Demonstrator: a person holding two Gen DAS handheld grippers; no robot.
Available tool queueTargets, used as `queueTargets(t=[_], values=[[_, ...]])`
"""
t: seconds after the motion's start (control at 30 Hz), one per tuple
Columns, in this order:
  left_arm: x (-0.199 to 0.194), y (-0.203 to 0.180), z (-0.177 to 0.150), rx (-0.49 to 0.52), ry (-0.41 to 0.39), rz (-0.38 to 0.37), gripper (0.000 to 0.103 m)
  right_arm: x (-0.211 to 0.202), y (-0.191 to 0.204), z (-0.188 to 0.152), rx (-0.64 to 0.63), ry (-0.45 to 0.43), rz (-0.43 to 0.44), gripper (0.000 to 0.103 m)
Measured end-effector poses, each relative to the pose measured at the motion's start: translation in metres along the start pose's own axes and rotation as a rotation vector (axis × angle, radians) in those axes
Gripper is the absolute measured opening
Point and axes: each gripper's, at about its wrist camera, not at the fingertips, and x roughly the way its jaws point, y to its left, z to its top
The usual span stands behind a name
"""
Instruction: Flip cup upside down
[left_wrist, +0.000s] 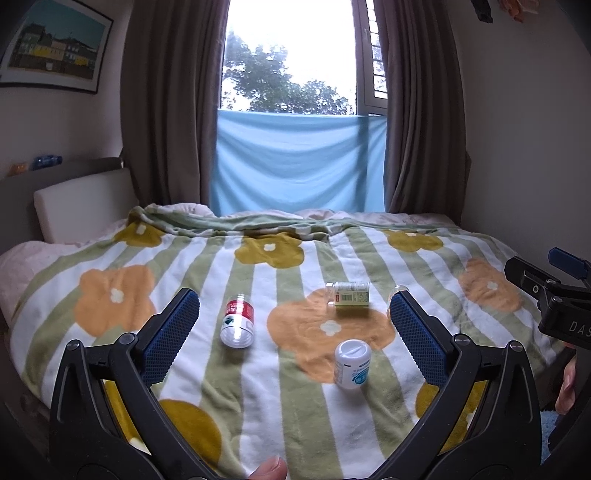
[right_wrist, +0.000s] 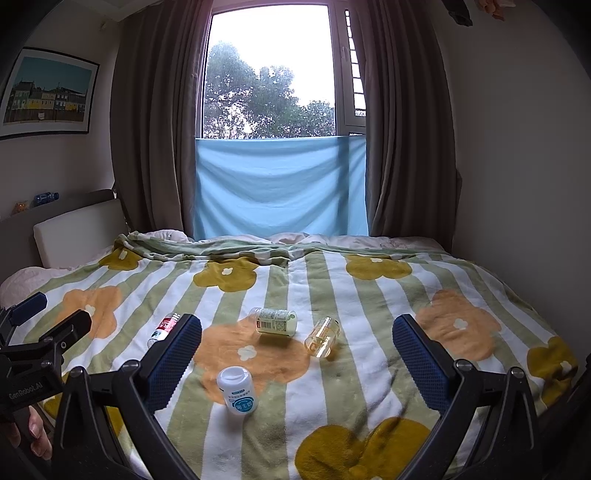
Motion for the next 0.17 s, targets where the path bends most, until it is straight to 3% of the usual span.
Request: queueTargets(t=[0.17], values=[[-0.0011,0.0,0.0011,-0.01,-0.023,0.0,0.103,-0.0002,-0.0007,-0.0002,0.0,0.0,-0.001,0.103]])
